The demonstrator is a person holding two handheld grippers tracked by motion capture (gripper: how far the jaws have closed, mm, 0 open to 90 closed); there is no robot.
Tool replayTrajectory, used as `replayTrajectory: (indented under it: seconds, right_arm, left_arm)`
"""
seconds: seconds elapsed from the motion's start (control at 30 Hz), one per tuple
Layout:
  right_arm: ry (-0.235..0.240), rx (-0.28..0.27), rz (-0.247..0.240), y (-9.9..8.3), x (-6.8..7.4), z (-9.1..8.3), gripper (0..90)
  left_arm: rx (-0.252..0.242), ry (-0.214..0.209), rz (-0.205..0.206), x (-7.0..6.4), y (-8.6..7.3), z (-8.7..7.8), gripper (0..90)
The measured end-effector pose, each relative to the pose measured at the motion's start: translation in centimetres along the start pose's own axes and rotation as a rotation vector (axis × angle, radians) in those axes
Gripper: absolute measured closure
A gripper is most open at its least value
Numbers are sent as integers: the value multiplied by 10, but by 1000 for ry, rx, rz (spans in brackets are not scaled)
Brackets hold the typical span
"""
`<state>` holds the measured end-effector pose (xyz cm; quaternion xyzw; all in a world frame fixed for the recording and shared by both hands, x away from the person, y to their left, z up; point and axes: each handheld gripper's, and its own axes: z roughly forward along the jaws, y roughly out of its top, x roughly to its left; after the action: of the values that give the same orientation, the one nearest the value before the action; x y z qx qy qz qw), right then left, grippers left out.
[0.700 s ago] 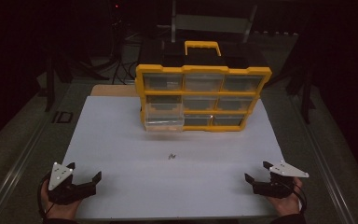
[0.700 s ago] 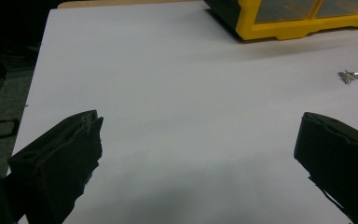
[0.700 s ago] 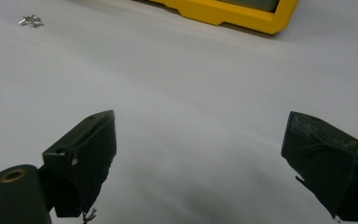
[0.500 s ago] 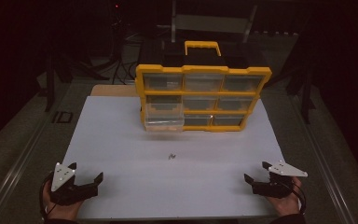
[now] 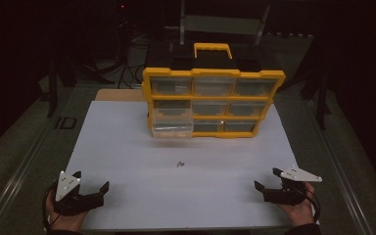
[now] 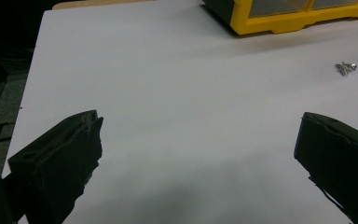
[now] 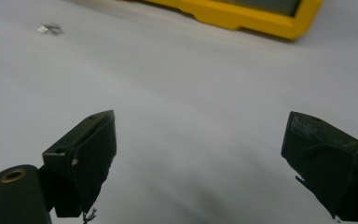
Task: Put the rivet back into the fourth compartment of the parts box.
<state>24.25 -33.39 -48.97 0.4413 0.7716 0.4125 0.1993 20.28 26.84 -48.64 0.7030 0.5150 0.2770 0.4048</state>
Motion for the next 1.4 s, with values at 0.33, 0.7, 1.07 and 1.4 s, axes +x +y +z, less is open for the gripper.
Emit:
replayTrajectory:
  seconds: [0.33, 0.7, 1.07, 1.4]
  right_arm:
    - [88, 15, -58, 30, 11, 9, 103]
    - [164, 29, -168, 73, 36, 36, 103]
    - [238, 48, -245, 115, 65, 70, 106]
    - [303, 75, -333, 148, 106, 100, 106]
  left_arm:
    - [1, 4, 0, 0, -1, -1, 14]
    - [-3, 11, -1, 1, -1, -3, 14]
    - [2, 21, 25, -1, -1, -2, 14]
    - [-5, 17, 29, -2, -1, -4, 14]
